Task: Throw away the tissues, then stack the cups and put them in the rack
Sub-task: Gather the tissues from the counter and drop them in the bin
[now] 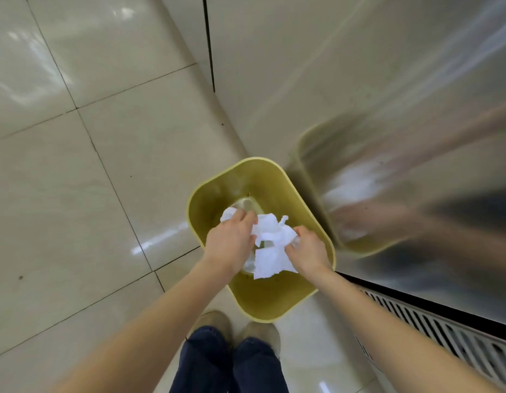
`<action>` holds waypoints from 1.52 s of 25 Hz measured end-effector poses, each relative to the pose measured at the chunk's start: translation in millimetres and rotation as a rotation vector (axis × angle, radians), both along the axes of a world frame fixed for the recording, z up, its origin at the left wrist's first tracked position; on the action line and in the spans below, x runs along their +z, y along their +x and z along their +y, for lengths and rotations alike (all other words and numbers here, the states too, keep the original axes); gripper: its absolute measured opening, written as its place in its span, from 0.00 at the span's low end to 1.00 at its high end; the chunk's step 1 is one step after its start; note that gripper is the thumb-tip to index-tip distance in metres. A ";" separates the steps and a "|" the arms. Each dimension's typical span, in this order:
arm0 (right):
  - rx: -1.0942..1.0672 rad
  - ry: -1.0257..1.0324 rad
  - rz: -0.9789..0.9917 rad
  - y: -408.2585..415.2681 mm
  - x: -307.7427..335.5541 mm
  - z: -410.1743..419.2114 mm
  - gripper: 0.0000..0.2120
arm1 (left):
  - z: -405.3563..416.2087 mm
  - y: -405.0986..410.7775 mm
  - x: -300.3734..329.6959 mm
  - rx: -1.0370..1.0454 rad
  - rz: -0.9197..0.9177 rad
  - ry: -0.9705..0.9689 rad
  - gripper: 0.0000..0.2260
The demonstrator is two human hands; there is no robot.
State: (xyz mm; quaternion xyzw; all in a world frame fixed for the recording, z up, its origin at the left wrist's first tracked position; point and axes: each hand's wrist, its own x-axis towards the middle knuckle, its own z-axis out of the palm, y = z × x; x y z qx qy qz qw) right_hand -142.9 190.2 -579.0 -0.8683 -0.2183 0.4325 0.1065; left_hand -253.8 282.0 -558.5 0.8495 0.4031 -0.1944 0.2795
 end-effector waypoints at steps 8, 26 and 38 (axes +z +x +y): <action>-0.035 -0.064 0.128 -9.6 -32.4 -8.8 0.18 | -5.4 2.7 -33.1 -0.102 0.120 -0.088 0.17; 0.470 -0.015 -0.262 -34.9 260.6 -28.1 0.33 | -11.4 -56.9 253.1 -0.050 0.076 0.033 0.30; 0.395 0.202 -0.475 -69.7 477.4 -77.8 0.35 | -44.9 -76.5 467.2 -0.114 -0.131 0.194 0.32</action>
